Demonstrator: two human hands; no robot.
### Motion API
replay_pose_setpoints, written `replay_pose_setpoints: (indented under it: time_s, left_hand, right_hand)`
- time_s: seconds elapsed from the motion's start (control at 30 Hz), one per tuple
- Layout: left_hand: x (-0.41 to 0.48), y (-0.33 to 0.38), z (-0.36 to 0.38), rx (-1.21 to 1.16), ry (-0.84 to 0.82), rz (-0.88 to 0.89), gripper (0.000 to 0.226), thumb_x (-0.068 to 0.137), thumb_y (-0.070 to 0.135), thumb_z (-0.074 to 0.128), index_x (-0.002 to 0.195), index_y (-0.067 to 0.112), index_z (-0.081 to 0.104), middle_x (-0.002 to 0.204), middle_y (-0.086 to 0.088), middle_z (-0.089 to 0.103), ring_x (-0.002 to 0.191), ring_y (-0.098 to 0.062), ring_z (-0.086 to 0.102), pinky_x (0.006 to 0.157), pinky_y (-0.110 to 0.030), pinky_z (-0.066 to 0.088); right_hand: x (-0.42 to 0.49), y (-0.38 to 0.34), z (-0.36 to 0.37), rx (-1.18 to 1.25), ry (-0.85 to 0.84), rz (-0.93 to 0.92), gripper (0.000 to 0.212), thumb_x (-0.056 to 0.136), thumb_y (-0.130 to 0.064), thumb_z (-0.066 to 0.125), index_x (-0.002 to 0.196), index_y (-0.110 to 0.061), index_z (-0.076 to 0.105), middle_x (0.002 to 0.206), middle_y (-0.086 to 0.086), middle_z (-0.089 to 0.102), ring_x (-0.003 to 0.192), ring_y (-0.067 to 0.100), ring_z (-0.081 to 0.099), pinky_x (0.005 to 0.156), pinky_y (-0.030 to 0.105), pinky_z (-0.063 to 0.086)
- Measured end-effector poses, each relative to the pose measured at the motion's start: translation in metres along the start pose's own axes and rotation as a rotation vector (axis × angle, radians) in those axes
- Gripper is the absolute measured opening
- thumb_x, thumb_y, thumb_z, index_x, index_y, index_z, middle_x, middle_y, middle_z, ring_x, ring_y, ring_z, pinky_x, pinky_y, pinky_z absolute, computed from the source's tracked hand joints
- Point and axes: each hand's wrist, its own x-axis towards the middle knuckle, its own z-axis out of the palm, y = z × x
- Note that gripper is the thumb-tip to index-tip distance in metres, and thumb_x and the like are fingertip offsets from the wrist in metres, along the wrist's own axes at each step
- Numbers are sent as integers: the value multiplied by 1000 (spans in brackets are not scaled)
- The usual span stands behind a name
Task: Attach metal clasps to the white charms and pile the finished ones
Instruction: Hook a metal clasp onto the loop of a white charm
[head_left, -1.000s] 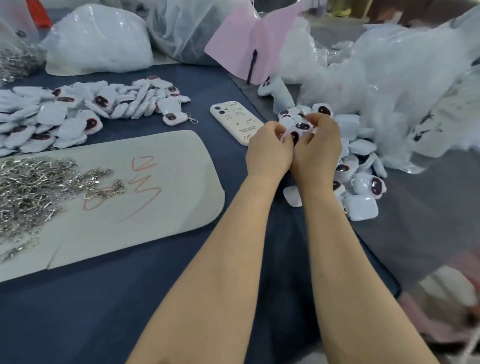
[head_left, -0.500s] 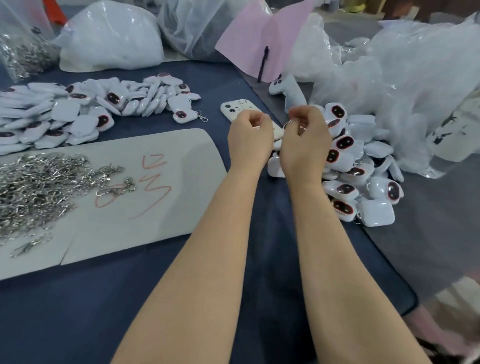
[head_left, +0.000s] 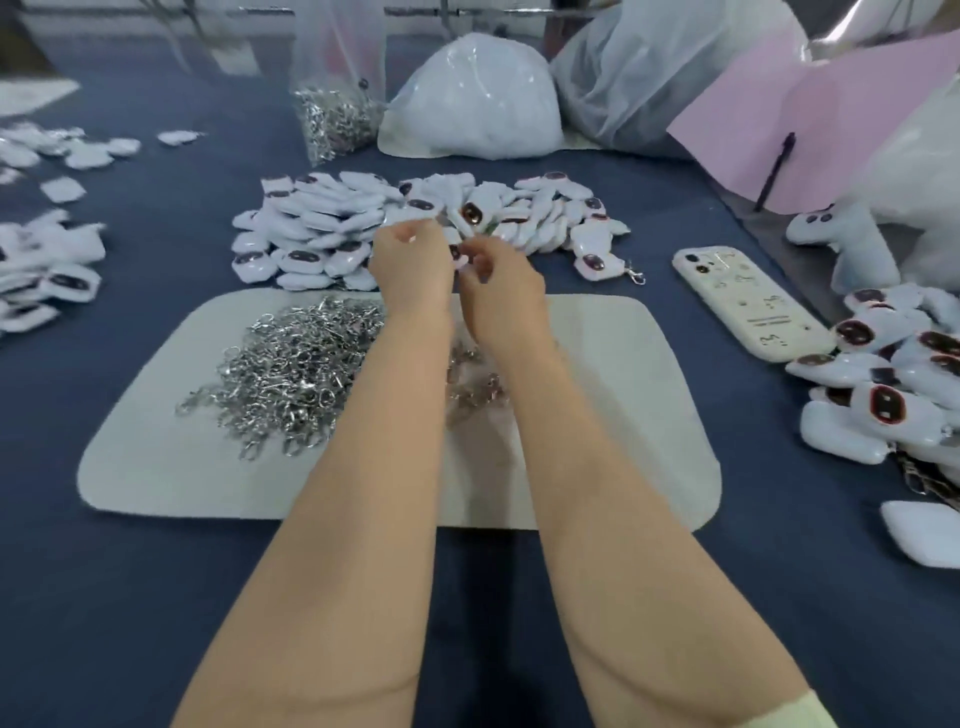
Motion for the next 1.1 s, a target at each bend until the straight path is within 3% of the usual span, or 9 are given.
replay_pose_setpoints:
  time_s: [0.03, 0.07, 0.1, 0.17, 0.3, 0.43, 0.6, 0.83, 1.1]
  left_hand:
    - [8, 0, -5, -4, 18, -31, 31, 90, 4, 44, 115, -9, 55, 114, -27, 58, 110, -45, 49, 68, -46, 41]
    - [15, -1, -9, -27, 27, -48, 35, 89, 2, 43, 120, -12, 52, 119, -31, 55, 87, -8, 34, 67, -48, 42]
    - [20, -2, -11, -58, 29, -57, 37, 89, 1, 43, 122, -12, 50, 117, -32, 56, 73, -23, 45, 59, -45, 43]
    - [28, -4, -11, -96, 40, -64, 37, 88, 1, 42, 122, -11, 51, 106, -32, 57, 65, -15, 41, 44, -27, 34]
    - [36, -11, -7, -114, 44, -89, 25, 88, 4, 43, 109, -3, 57, 72, -4, 49, 53, -11, 41, 41, -19, 33]
    - [35, -16, -5, -158, 21, -133, 9, 87, 2, 42, 92, 6, 49, 44, 6, 45, 39, -6, 40, 43, -18, 32]
    - [33, -13, -3, -137, -3, -92, 11, 87, 7, 46, 94, 10, 55, 84, -6, 52, 80, -19, 49, 70, -31, 42]
    - [9, -15, 1, -92, -223, -47, 20, 88, 7, 55, 106, 5, 62, 108, -14, 65, 92, -23, 60, 88, -38, 50]
    - [-30, -29, -6, -69, -294, -42, 11, 92, 11, 51, 97, 8, 61, 92, -16, 62, 72, -22, 59, 65, -32, 51]
  right_hand:
    - [5, -1, 11, -37, -26, -5, 35, 90, -11, 48, 123, -15, 58, 119, 10, 60, 111, 24, 53, 90, 26, 36]
    - [10, -2, 20, -75, -48, -15, 37, 90, -11, 49, 126, -16, 57, 123, 12, 58, 113, 25, 52, 95, 29, 37]
    - [15, -3, 29, -112, -74, -26, 41, 90, -12, 48, 130, -17, 53, 126, 13, 55, 115, 27, 51, 98, 33, 38]
    - [25, -2, 42, -216, -150, -38, 48, 90, -16, 47, 137, -23, 45, 132, 14, 49, 120, 30, 47, 101, 38, 36]
    - [34, 6, 51, -360, -217, 35, 46, 93, -29, 47, 138, -31, 41, 143, 14, 34, 127, 37, 32, 103, 40, 33]
    - [34, 7, 50, -387, -162, 34, 38, 92, -24, 44, 129, -22, 50, 132, 14, 41, 119, 35, 36, 96, 39, 36]
    - [31, 2, 42, -67, -31, 83, 31, 86, -9, 48, 114, -17, 58, 120, 10, 37, 101, 29, 45, 90, 31, 39]
    - [13, -1, 1, -72, 18, -86, 53, 84, -5, 55, 134, -15, 45, 130, 7, 44, 111, 21, 51, 87, 19, 36]
    - [-34, 1, -40, 102, -30, -125, 42, 84, 2, 48, 122, -13, 54, 110, -4, 61, 87, 7, 58, 84, 22, 48]
